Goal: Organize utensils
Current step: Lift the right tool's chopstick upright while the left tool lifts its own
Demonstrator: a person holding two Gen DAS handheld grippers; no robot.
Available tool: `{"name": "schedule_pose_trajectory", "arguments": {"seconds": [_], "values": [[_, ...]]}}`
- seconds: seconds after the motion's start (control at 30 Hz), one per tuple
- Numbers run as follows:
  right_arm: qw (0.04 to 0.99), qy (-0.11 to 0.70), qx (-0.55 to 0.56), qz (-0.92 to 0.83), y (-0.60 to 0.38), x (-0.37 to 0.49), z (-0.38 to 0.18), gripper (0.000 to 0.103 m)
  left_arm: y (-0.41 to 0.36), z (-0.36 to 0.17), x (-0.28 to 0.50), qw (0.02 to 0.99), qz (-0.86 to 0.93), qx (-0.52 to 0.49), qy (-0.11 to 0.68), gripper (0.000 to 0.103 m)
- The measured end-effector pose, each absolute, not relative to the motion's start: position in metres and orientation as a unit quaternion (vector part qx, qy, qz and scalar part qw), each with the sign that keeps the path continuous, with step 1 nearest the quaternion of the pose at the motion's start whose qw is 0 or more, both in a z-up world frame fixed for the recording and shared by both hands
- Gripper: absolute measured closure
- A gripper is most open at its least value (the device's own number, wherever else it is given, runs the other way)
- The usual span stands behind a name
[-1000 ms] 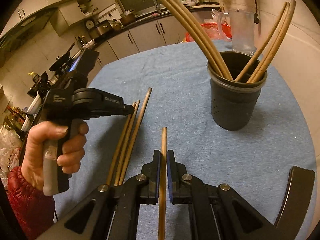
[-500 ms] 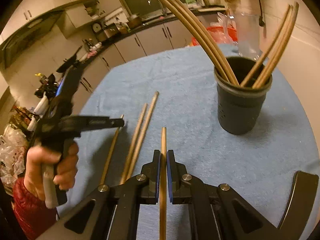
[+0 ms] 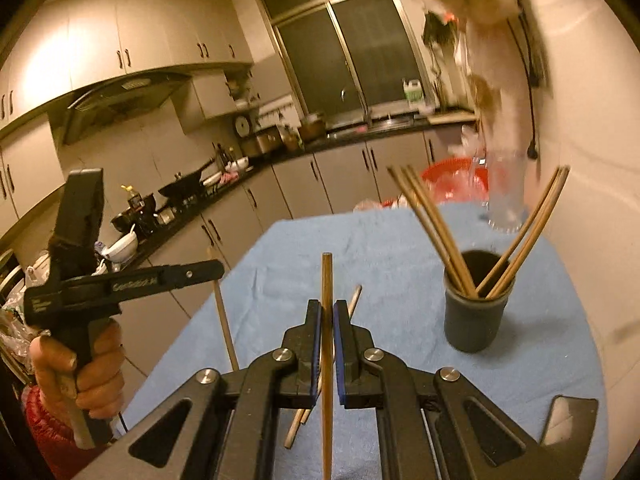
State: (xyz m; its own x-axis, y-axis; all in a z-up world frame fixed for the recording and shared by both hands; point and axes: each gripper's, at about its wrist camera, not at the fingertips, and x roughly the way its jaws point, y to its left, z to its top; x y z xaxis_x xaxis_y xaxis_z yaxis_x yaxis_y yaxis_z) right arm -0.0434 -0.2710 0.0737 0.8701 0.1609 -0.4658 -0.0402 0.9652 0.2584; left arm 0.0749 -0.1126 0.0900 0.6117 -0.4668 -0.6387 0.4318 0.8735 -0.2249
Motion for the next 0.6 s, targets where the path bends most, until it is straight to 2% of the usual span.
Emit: {"name": "schedule_pose_trajectory", "arguments": {"seconds": [0.6], "values": [[0.969,0.22,0.106,0.045,-0.262,-0.07,0.092,0.097,-0.109,0.102,0.042,0.905,-0.259,-0.018,0.337,0.098]]}}
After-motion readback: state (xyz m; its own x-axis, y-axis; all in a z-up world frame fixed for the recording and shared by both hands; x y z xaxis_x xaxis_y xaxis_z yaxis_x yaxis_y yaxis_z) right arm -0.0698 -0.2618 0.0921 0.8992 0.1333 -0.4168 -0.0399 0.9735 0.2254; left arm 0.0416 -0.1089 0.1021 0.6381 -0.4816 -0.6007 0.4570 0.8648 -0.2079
